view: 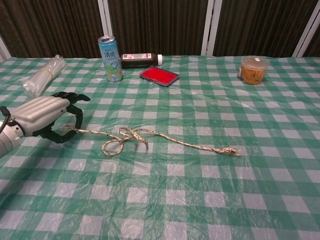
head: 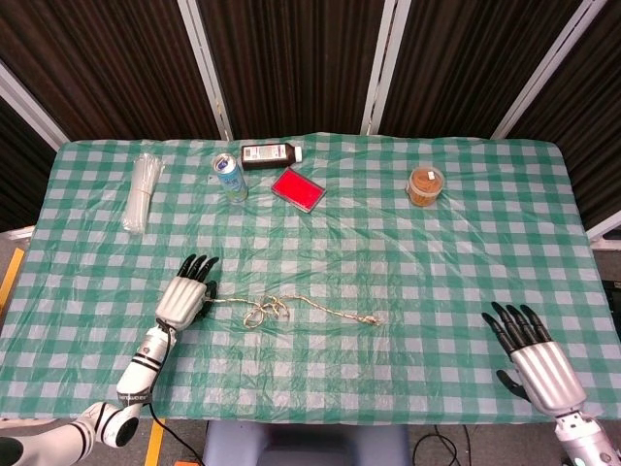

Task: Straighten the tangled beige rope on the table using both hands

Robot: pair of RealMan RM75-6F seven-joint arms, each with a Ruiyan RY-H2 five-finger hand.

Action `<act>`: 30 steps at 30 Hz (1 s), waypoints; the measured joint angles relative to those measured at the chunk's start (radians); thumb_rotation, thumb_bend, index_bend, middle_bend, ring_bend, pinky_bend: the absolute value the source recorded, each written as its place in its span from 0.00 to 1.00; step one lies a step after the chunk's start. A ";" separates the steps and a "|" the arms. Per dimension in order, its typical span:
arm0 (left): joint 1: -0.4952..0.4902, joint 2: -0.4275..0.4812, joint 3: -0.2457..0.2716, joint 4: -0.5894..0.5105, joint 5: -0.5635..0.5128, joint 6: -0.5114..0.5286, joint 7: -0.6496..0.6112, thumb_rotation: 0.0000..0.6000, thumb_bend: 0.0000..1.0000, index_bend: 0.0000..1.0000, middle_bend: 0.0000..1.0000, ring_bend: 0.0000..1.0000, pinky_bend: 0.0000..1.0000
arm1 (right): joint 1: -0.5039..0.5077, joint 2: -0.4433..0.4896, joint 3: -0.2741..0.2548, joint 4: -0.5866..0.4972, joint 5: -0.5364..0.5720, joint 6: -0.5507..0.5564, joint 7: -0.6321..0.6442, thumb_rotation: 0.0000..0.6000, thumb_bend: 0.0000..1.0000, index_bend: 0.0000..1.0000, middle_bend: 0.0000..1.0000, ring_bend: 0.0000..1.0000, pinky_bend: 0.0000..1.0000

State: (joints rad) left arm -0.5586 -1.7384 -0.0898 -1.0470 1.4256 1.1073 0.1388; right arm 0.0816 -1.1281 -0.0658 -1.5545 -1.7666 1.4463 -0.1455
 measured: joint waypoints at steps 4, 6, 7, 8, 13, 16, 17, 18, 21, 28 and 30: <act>0.021 0.046 0.009 -0.063 0.015 0.044 0.006 1.00 0.47 0.64 0.07 0.00 0.05 | 0.063 -0.027 0.024 -0.038 -0.008 -0.064 -0.040 1.00 0.32 0.06 0.00 0.00 0.00; 0.034 0.070 0.015 -0.091 0.022 0.065 0.011 1.00 0.47 0.64 0.07 0.00 0.05 | 0.093 -0.045 0.040 -0.055 0.000 -0.099 -0.050 1.00 0.32 0.12 0.00 0.00 0.00; 0.039 0.079 0.017 -0.102 0.024 0.072 0.012 1.00 0.47 0.64 0.07 0.00 0.05 | 0.106 -0.053 0.047 -0.062 0.006 -0.115 -0.055 1.00 0.32 0.16 0.00 0.00 0.00; 0.045 0.090 0.020 -0.115 0.026 0.078 0.014 1.00 0.47 0.64 0.07 0.00 0.05 | 0.119 -0.061 0.053 -0.069 0.014 -0.133 -0.061 1.00 0.32 0.19 0.00 0.00 0.00; 0.068 0.128 0.036 -0.154 0.037 0.100 0.016 1.00 0.46 0.64 0.07 0.00 0.05 | 0.187 -0.125 0.093 -0.107 0.085 -0.260 -0.132 1.00 0.32 0.39 0.00 0.00 0.00; 0.077 0.140 0.041 -0.164 0.041 0.109 0.014 1.00 0.46 0.64 0.07 0.00 0.05 | 0.232 -0.189 0.120 -0.116 0.143 -0.330 -0.203 1.00 0.34 0.47 0.00 0.00 0.00; 0.080 0.143 0.042 -0.166 0.042 0.114 0.013 1.00 0.46 0.64 0.07 0.00 0.05 | 0.244 -0.211 0.128 -0.116 0.160 -0.345 -0.226 1.00 0.35 0.48 0.00 0.00 0.00; 0.083 0.146 0.043 -0.167 0.042 0.115 0.010 1.00 0.46 0.64 0.07 0.00 0.05 | 0.260 -0.241 0.138 -0.113 0.183 -0.363 -0.257 1.00 0.37 0.50 0.00 0.00 0.00; 0.089 0.156 0.045 -0.171 0.043 0.119 0.006 1.00 0.46 0.64 0.07 0.00 0.05 | 0.294 -0.319 0.161 -0.093 0.236 -0.395 -0.333 1.00 0.40 0.53 0.00 0.00 0.00; 0.096 0.168 0.044 -0.174 0.042 0.120 -0.004 1.00 0.46 0.64 0.07 0.00 0.05 | 0.360 -0.485 0.206 0.021 0.368 -0.434 -0.488 1.00 0.43 0.55 0.00 0.00 0.00; 0.098 0.171 0.043 -0.169 0.041 0.120 -0.010 1.00 0.46 0.64 0.07 0.00 0.05 | 0.375 -0.516 0.216 0.050 0.409 -0.441 -0.519 1.00 0.43 0.55 0.00 0.00 0.00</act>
State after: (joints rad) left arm -0.4609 -1.5677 -0.0465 -1.2162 1.4669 1.2276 0.1290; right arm 0.4568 -1.6443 0.1500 -1.5045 -1.3580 1.0052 -0.6647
